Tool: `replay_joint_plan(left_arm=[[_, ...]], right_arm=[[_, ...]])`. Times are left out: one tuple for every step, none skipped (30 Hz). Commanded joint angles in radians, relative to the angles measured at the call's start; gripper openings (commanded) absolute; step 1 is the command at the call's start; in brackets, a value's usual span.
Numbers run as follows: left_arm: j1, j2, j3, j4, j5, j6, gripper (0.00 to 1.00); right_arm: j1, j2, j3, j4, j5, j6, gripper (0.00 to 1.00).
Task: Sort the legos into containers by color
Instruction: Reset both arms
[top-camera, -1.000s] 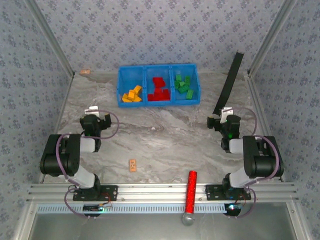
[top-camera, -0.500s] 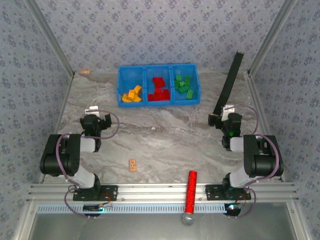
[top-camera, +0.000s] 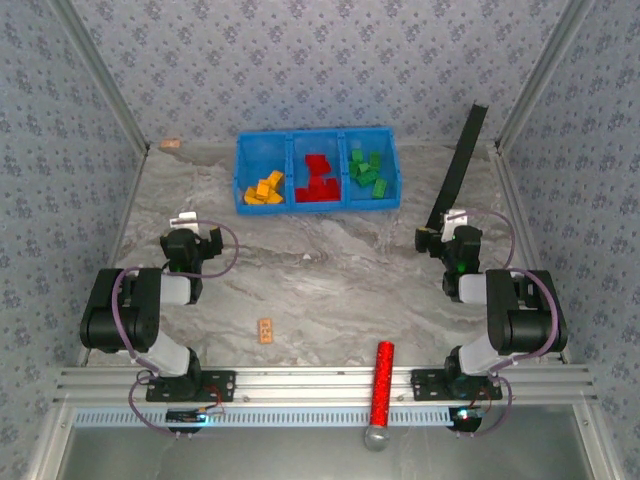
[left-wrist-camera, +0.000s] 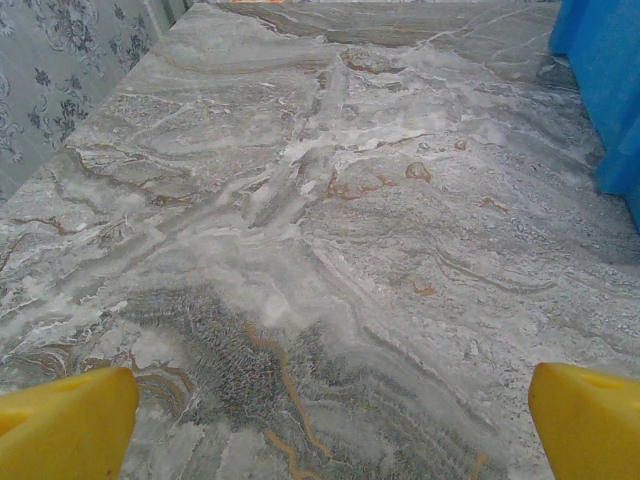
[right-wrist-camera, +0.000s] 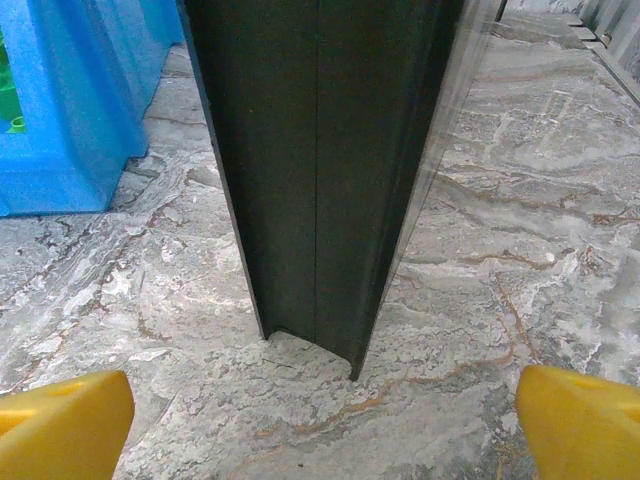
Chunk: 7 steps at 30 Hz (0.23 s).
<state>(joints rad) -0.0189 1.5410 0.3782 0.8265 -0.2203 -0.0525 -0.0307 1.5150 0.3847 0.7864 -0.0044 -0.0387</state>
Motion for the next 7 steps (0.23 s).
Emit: replay_joint_plan(left_arm=[[0.007,-0.006,0.021,0.014,0.018,0.001,1.0],[0.006,-0.007,0.021,0.013,0.019,0.002,1.0],[0.007,-0.007,0.021,0.015,0.018,0.002,1.0],[0.006,-0.006,0.021,0.014,0.019,0.002,1.0],[0.005,-0.007,0.021,0.014,0.019,0.0,1.0],[0.007,-0.007,0.021,0.014,0.019,0.001,1.0],[0.006,-0.007,0.021,0.014,0.019,0.001,1.0]], right_arm=[[-0.008,0.013,0.027,-0.012,0.001,0.005,1.0],[-0.009,0.013,0.026,-0.012,-0.003,0.007,1.0],[-0.01,0.011,0.026,-0.01,-0.005,0.007,1.0],[-0.009,0.011,0.022,-0.008,-0.004,0.007,1.0],[-0.011,0.01,0.02,-0.004,-0.004,0.007,1.0],[-0.008,0.008,0.017,0.0,0.0,0.005,1.0],[-0.005,0.005,0.013,0.003,0.004,0.004,1.0]])
